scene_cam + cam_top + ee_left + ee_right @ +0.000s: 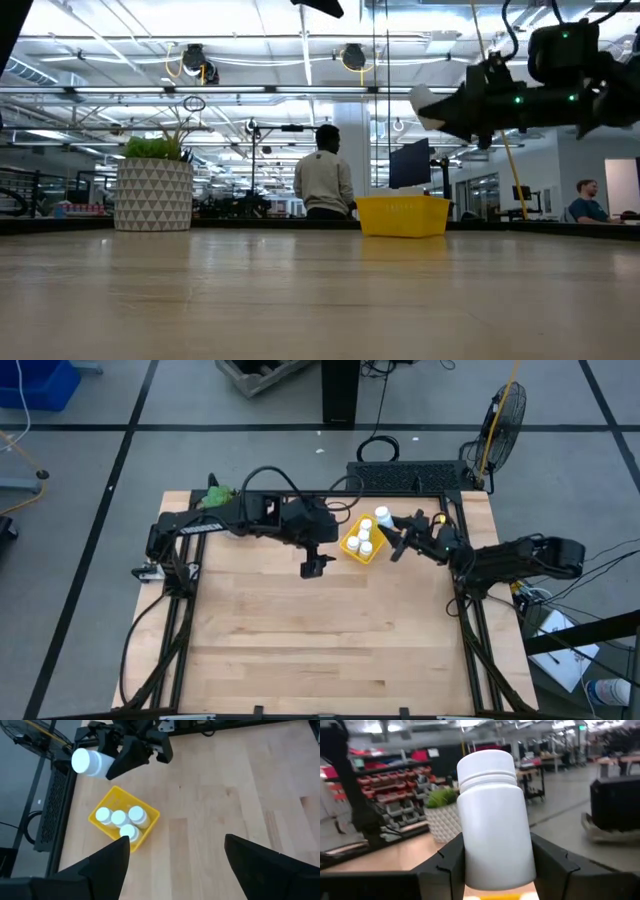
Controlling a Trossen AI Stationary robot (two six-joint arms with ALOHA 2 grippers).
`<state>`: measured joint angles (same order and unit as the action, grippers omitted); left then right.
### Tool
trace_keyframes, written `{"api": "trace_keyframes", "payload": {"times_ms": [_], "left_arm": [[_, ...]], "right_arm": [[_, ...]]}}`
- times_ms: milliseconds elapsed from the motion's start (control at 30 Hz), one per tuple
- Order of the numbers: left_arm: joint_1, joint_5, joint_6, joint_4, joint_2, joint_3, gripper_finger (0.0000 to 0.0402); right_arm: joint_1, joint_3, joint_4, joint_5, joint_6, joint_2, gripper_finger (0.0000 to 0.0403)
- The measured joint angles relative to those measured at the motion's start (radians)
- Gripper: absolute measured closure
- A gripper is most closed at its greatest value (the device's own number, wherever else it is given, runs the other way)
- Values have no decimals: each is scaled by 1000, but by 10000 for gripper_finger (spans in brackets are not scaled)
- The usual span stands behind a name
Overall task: Pick and place pill bottles into a basket
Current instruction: Put the white medicine bottle into the yellow bin
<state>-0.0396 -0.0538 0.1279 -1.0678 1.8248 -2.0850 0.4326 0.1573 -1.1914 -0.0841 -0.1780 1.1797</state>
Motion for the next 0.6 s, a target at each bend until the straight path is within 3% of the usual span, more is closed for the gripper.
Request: {"api": "trace_keyframes", "payload": {"times_ms": [333, 600], "left_arm": [[-31, 0, 1, 7, 0, 0, 73], [-65, 1, 30, 197, 1, 121, 85]], "right_arm": [[20, -13, -33, 1, -23, 101, 245], [1, -12, -286, 10, 9, 204, 245]]}}
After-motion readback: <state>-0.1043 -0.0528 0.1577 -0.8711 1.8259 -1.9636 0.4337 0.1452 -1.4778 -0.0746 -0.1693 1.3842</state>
